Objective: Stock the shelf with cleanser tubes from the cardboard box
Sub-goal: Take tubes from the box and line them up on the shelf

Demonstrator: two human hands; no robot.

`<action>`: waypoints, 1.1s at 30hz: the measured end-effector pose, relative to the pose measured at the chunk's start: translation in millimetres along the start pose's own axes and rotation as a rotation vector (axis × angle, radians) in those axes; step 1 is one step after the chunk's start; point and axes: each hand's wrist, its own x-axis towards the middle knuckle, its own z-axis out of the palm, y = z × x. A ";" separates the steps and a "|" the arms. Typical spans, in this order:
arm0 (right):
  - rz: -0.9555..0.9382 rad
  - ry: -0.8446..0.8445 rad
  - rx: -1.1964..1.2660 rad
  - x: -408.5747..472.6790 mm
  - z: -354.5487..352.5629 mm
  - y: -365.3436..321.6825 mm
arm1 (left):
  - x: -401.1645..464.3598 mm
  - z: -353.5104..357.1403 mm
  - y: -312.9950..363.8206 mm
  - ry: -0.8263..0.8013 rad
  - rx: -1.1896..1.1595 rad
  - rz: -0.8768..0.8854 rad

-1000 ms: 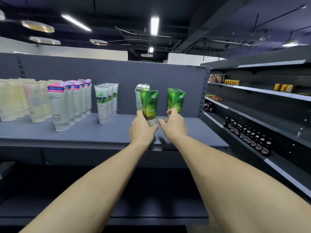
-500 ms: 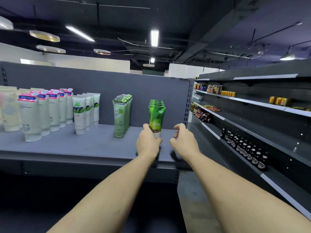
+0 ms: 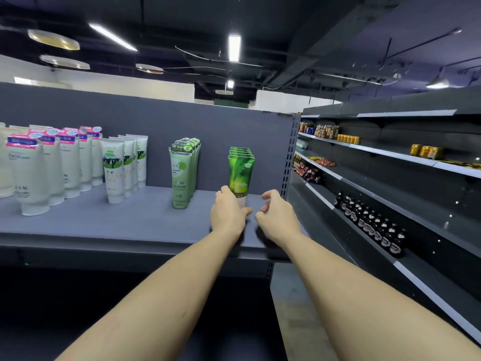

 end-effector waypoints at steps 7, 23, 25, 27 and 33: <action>0.005 -0.007 0.035 -22.0 1.9 -19.4 | -18.5 -29.7 -17.0 0.008 0.118 0.049; 0.043 0.028 0.117 -134.2 47.1 -87.7 | -116.9 -136.4 -100.6 0.083 0.421 -0.064; 0.089 -0.067 0.101 -150.7 58.6 -95.3 | -129.0 -149.7 -115.7 0.035 0.417 -0.098; 0.131 -0.159 0.112 -165.9 72.4 -102.7 | -141.9 -160.8 -131.6 -0.022 0.418 -0.114; 0.232 -0.336 0.083 -219.6 117.9 -122.1 | -188.9 -189.3 -197.0 -0.180 0.442 -0.138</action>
